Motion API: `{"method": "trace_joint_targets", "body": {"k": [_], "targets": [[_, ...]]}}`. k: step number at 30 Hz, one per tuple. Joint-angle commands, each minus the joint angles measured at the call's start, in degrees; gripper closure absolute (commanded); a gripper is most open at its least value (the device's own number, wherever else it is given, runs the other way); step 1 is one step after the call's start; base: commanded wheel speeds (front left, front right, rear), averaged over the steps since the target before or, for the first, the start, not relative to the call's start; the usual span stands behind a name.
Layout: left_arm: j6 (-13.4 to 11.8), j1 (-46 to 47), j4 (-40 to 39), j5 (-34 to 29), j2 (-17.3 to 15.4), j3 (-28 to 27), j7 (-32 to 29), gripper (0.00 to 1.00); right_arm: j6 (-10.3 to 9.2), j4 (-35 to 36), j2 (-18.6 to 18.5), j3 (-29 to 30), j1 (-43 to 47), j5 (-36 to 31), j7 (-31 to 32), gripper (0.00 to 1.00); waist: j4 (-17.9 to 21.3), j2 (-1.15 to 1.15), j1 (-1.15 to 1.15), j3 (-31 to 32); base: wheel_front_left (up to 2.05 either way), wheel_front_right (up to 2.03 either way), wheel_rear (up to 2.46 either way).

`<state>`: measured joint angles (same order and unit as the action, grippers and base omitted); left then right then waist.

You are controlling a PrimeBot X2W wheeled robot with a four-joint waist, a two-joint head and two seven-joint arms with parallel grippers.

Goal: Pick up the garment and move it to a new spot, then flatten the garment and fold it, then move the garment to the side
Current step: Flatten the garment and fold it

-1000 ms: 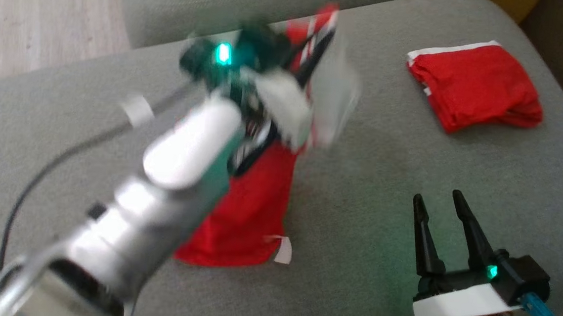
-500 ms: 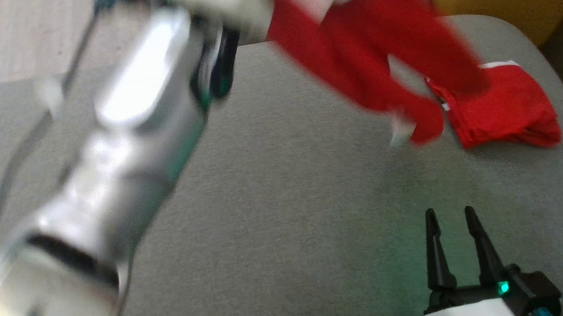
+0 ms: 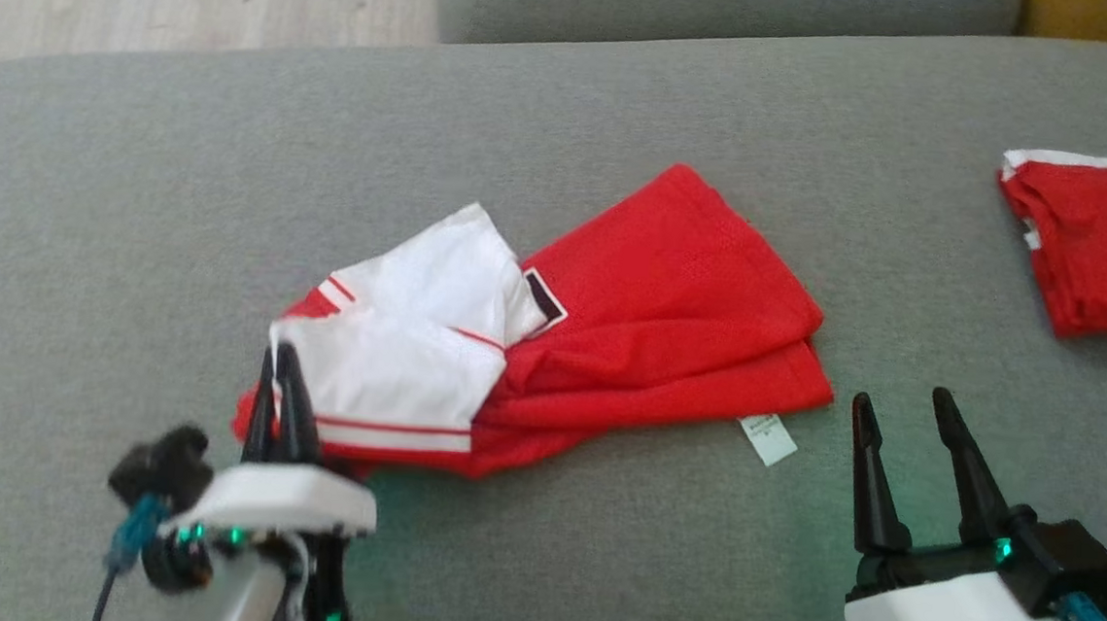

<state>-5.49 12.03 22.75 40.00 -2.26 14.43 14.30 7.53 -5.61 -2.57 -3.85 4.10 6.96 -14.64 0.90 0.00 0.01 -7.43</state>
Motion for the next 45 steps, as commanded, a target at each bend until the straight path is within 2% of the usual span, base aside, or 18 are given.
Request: {"method": "trace_joint_targets", "body": {"k": [1, 2, 6, 9, 10, 14, 19, 22, 26, 27, 34, 37, 45], "targets": [[0.25, -0.25, -3.09, 0.71, -0.64, -2.01, 0.69, 0.50, -0.04, 1.60, -0.32, -1.43, -1.62, -0.28, -0.36, 0.00, -1.03, 0.00, -0.01, 0.05, 0.00, 0.00, 0.00], [0.17, -1.64, -3.59, 0.92, -0.64, -1.74, 0.69, 0.00, -0.04, 1.52, -0.32, -1.51, -1.56, -0.24, -0.36, 0.00, -1.29, 0.00, -0.01, 0.22, 0.00, 0.00, 0.00], [-0.18, -5.54, -6.33, -0.68, -0.63, -0.98, 0.69, 0.00, -0.04, 1.54, -0.31, -1.63, -1.21, 0.01, -0.36, 0.00, -2.07, 0.00, -0.01, 0.83, 0.00, 0.00, 0.00], [0.00, -7.35, -8.70, -5.39, -0.63, -1.65, 0.69, 0.00, -0.04, 1.60, -0.31, -1.70, -1.04, 0.11, -0.36, 0.00, -2.35, 0.00, -0.01, 1.01, 0.00, 0.00, 0.00], [1.41, -7.59, -9.76, -8.74, -1.87, -1.72, 0.69, 0.00, -0.04, 1.80, -0.31, -1.80, -1.05, 0.16, -0.36, 0.00, -2.40, 0.00, -0.01, 0.78, 0.00, 0.00, 0.00], [4.86, -4.22, -9.55, -13.90, -8.31, -0.07, -0.53, 0.00, -0.04, 1.95, -0.31, -2.13, -1.26, 0.22, -0.36, 0.00, -2.49, 0.00, -0.01, -0.33, 0.00, 0.00, 0.00], [10.74, 5.37, -8.60, -17.35, -17.58, 4.09, -11.48, 0.00, -0.04, 1.81, -0.31, -2.76, -1.92, 0.03, -0.36, 0.00, -2.30, 0.00, -0.01, -1.99, 0.00, 0.00, 0.00], [12.57, 11.13, -8.73, -15.87, -22.10, 7.46, -18.65, 0.00, -0.04, 1.64, -0.31, -3.24, -2.95, 0.04, -0.36, 0.00, -1.51, 0.00, -0.01, -3.02, 0.00, 0.00, 0.00], [12.93, 17.63, -9.17, -11.21, -27.76, 15.11, -27.06, 0.00, -0.04, 1.52, -0.31, -3.66, -4.30, 0.31, -0.36, 0.00, -0.15, 0.00, -0.01, -4.28, 0.00, 0.00, 0.00], [12.93, 17.63, -9.17, -11.21, -27.76, 15.11, -27.06, 0.00, -0.04, 1.52, -0.31, -3.66, -4.30, 0.31, -0.36, 0.00, -0.15, 0.00, -0.01, -4.28, 0.00, 0.00, 0.00], [12.96, 25.79, -7.49, -3.37, -35.35, 26.52, -38.19, 0.00, -0.04, 1.67, -0.31, -4.06, -5.73, 0.96, -0.36, 0.00, 2.00, 0.00, -0.01, -6.71, 0.00, 0.00, 0.00], [12.96, 27.63, -5.99, -2.02, -37.00, 29.31, -38.86, 0.00, -0.04, 1.71, -0.31, -4.01, -6.35, 1.21, -0.36, 0.00, 2.80, 0.00, -0.01, -7.66, 0.00, 0.00, 0.00], [12.97, 29.95, -5.25, 1.66, -38.11, 35.74, -37.05, 0.00, -0.04, 1.77, -0.31, -3.80, -6.89, 1.41, -0.36, 0.00, 3.53, 0.00, -0.01, -8.79, 0.00, 0.00, 0.00]]}}
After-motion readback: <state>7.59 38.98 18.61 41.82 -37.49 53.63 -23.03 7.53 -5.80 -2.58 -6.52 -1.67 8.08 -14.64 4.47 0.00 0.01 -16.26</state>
